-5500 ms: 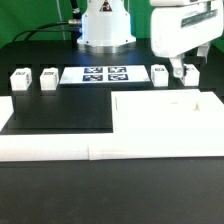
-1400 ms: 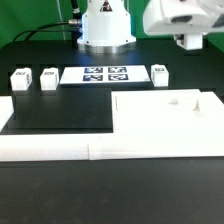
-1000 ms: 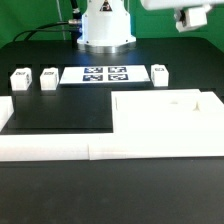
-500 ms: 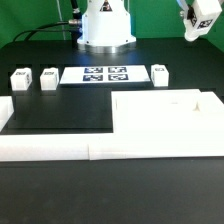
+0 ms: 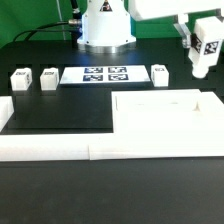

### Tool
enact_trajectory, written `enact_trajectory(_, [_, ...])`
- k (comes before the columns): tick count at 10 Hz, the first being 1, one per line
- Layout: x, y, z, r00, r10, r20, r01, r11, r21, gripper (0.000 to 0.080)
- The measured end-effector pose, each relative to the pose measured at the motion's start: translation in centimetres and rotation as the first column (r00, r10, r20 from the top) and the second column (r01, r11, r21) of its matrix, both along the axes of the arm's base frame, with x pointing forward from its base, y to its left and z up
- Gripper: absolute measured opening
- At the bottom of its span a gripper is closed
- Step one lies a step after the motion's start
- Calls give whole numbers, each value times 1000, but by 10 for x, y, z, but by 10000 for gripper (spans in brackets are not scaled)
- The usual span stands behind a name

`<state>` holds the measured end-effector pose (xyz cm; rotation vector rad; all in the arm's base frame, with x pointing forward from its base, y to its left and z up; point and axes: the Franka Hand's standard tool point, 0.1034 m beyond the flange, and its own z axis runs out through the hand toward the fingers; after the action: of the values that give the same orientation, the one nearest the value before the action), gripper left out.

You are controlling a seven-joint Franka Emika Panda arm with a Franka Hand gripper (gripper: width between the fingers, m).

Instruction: Assemble square table

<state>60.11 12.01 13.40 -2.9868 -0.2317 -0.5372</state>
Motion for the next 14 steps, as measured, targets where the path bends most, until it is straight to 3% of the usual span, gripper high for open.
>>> enact_trajectory(1, [10,6,-1,991,-6,133,3,1000,21,285])
enact_trajectory(3, [3,2,-5,974,-12,227,5,1000,28,285])
enact_trajectory(6, [3,1,-9,974,-1,227,-4,1000,20,285])
enact_trajectory(8, [9,1,-20,974,12,227,-14,1000,4,285])
enact_trajectory(14, [5,-7,-45,977,29,210,-26,1000,-17,285])
